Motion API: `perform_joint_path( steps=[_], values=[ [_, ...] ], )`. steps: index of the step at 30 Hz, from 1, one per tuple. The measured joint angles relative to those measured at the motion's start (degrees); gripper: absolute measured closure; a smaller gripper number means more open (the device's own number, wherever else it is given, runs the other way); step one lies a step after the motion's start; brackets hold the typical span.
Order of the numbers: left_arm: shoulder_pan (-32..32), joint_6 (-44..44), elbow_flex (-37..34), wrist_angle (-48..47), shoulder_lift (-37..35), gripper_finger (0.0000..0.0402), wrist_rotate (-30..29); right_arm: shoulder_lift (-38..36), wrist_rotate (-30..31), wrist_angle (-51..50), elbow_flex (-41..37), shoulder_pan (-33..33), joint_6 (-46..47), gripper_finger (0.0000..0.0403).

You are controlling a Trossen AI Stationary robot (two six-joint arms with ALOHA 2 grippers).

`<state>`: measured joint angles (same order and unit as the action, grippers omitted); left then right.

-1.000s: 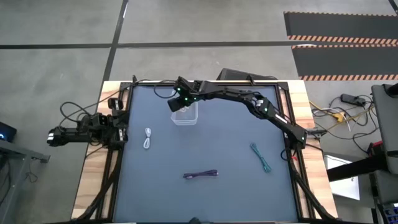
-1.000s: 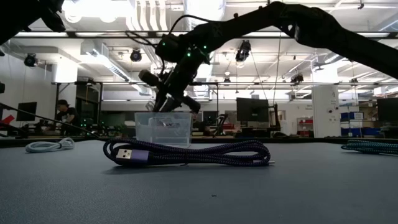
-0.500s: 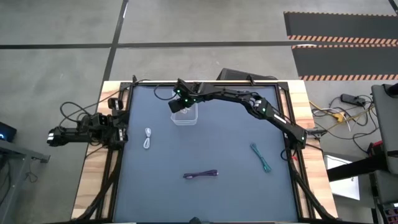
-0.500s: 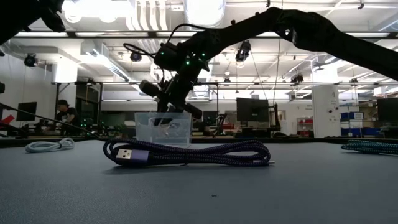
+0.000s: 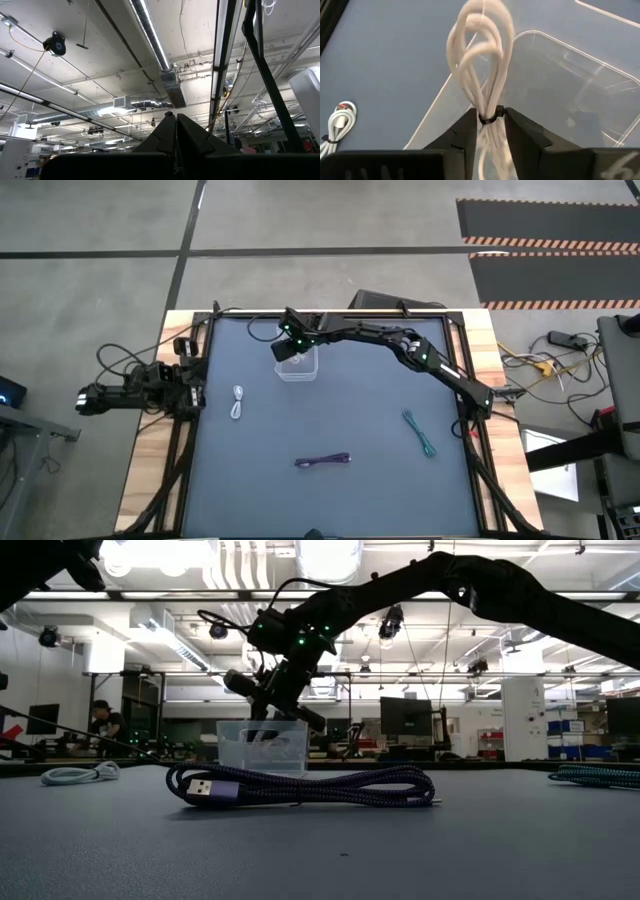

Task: Pick and place USB-C Cables
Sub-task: Put the right white charger cable into the transparent bin, then put the white charger cable into the transparent bin

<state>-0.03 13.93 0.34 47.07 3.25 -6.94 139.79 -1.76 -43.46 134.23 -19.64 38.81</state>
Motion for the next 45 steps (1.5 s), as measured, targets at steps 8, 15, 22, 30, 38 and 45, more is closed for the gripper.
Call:
perform_joint_path(
  steps=[8, 15, 22, 30, 38, 45],
  values=[
    [0.0, 0.0, 0.0, 0.0, 0.0, 0.0402, 0.0, -0.1, 0.2, 0.0, 0.0, 0.0, 0.2, 0.0280],
    [0.0, 0.0, 0.0, 0.0, 0.0, 0.0402, 0.0, -1.6, 0.2, 0.1, 0.0, 0.0, 0.0, 0.0279],
    [0.0, 0.0, 0.0, 0.0, 0.0, 0.0402, 0.0, -3.2, 0.4, 0.0, 0.0, 0.8, -2.8, 0.0278],
    [0.0, 0.0, 0.0, 0.0, 0.0, 0.0402, 0.0, -6.5, 5.0, 0.2, 0.0, 4.5, -9.4, 0.0294],
    [0.0, -0.1, 0.0, 0.0, 0.0, 0.0402, 0.0, -8.6, 5.4, 0.2, 0.0, 9.7, -19.2, 0.0313],
    [0.0, -0.1, 0.0, -0.1, 0.0, 0.0402, 0.1, -10.9, 9.7, 0.2, 0.0, 14.8, -26.0, 0.0327]
  ],
)
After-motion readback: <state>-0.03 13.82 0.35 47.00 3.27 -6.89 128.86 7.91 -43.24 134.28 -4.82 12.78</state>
